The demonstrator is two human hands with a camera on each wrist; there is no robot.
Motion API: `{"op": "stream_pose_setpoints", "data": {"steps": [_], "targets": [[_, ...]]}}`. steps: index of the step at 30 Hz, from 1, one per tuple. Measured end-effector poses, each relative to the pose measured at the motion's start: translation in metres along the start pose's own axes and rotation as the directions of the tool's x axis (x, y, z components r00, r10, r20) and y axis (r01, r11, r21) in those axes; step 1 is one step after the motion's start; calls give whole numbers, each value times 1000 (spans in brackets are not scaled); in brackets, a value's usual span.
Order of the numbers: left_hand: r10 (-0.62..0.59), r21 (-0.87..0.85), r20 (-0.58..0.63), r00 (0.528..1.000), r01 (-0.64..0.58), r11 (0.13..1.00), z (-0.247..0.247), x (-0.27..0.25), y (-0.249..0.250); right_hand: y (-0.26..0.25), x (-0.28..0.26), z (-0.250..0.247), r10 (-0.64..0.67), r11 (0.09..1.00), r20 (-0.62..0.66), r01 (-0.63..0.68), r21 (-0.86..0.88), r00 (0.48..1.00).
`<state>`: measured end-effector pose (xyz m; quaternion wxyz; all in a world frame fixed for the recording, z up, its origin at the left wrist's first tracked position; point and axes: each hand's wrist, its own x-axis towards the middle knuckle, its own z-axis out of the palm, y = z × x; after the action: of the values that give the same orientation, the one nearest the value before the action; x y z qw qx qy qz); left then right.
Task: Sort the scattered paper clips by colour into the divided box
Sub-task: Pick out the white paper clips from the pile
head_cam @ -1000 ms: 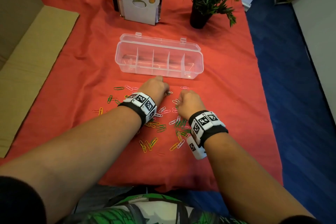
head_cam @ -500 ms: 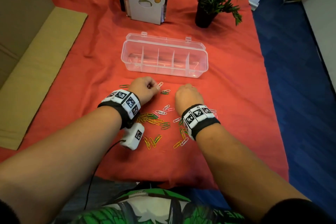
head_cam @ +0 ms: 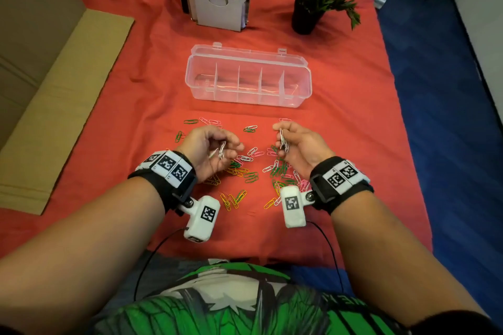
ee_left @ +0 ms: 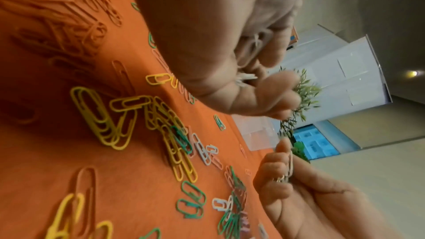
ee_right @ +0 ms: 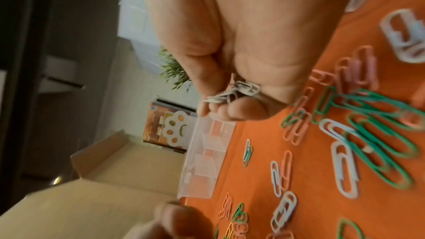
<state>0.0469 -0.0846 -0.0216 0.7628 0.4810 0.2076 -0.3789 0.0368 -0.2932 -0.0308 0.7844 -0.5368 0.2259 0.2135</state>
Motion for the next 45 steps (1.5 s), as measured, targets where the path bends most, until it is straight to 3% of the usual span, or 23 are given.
{"op": "stream_pose_setpoints", "data": {"steps": [3,5,6,7,9,10,14,17,19,21,24,25,27,29,31,32,34,36,38,39,41,43,45], "targets": [[55,309,-147,988,-7,951,5,12,-11,9,-8,-1,89,991,-31,-86,99,996],[236,667,-186,954,-54,743,4,20,-18,15,-8,3,31,970,-101,-54,-236,994],[338,828,-161,927,-59,558,4,23,-20,19,-8,5,-43,846,-108,-22,-533,993],[409,936,-103,907,-50,348,5,23,-21,22,-9,7,-119,607,-76,12,-794,990],[468,999,20,883,-38,27,7,25,-23,31,-15,11,-213,121,19,46,-992,977],[471,997,62,880,-32,-72,8,26,-23,36,-18,12,-238,-23,71,68,-997,969],[447,960,145,883,-17,-278,8,29,-27,50,-26,23,-318,-307,226,126,-943,921],[428,970,151,891,-49,-239,8,29,-27,56,-24,28,-316,-363,246,123,-923,916],[467,992,110,878,-72,-100,7,30,-28,56,-19,24,-307,-241,206,133,-961,929],[471,984,-6,882,-79,160,9,30,-25,50,-12,17,-281,65,103,127,-990,954],[266,586,-151,952,-130,800,13,21,-16,35,-9,3,-186,621,-116,25,-784,976],[182,365,-130,975,-123,923,13,16,-13,29,-12,-2,-145,776,-162,11,-630,976],[73,48,24,997,-74,996,13,6,-7,15,-21,-15,-65,971,-177,21,-239,982],[56,-67,168,984,-46,997,12,0,-4,4,-28,-32,-22,995,-156,37,94,988],[66,-98,217,974,-46,994,14,-1,-4,-3,-30,-50,-25,978,-199,65,197,980],[62,-98,206,976,-43,994,15,1,-4,-4,-27,-59,-44,989,-256,79,127,966],[49,-85,144,988,-37,996,18,5,-4,-5,-19,-75,-148,958,-373,40,-282,916],[57,9,23,998,-57,998,23,11,-6,-4,-13,-85,-286,641,-373,-113,-759,883],[152,307,-115,982,-111,945,28,19,-10,2,-12,-85,-360,245,-292,-212,-946,886],[239,531,-161,957,-120,839,30,22,-13,7,-11,-84,-381,104,-236,-212,-972,894],[413,904,-140,900,-53,423,28,26,-17,13,-12,-77,-417,-39,-158,-191,-981,895],[468,999,-28,883,14,34,25,27,-20,14,-12,-69,-446,-130,-103,-179,-975,889],[457,991,42,889,23,-135,22,27,-22,15,-11,-62,-446,-207,-80,-189,-960,891]]}}
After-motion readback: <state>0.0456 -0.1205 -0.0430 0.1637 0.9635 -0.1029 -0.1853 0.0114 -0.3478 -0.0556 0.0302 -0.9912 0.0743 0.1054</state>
